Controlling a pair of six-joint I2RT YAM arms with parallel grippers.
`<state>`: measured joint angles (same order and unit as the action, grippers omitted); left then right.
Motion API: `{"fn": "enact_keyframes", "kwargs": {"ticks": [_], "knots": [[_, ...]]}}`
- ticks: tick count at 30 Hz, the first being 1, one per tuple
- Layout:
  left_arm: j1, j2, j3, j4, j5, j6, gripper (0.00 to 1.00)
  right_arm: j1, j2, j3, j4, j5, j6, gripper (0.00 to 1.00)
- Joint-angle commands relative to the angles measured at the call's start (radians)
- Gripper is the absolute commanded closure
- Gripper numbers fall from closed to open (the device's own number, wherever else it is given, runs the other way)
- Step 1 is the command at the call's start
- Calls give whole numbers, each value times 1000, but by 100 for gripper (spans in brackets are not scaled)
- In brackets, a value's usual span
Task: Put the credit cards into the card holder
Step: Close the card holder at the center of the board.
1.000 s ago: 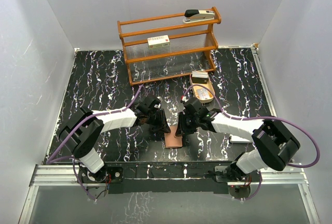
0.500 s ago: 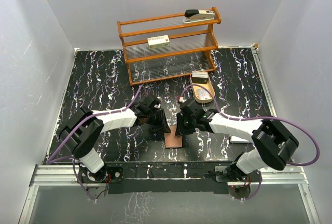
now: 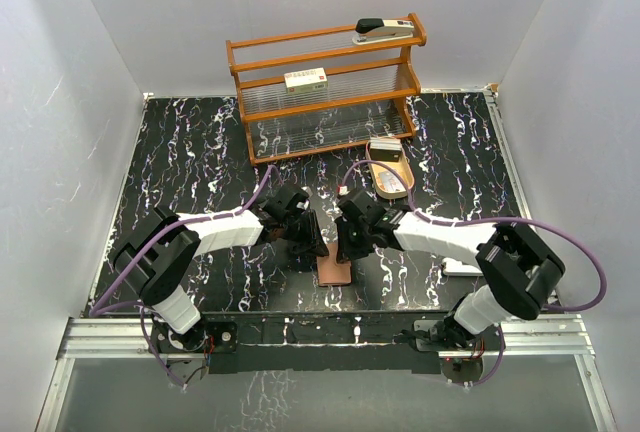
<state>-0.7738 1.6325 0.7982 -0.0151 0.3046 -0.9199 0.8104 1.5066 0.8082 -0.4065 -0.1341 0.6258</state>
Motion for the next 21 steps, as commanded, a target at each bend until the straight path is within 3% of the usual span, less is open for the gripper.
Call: {"fn": "enact_keyframes", "kwargs": {"ticks": [1, 10, 12, 16, 21], "knots": [[-12, 4, -30, -17, -2, -2, 81, 62, 67, -45, -47, 86, -22, 94], [-11, -32, -20, -44, -42, -4, 81, 105, 32, -7, -59, 183, -2, 91], [-11, -73, -4, -79, -82, 2, 76, 90, 13, 43, -79, 229, -25, 89], [-10, -178, 68, -202, -199, 48, 62, 54, -41, 154, -131, 303, -74, 78], [-9, -336, 143, -343, -327, 102, 51, 40, -184, 227, -157, 374, -85, 57]]}}
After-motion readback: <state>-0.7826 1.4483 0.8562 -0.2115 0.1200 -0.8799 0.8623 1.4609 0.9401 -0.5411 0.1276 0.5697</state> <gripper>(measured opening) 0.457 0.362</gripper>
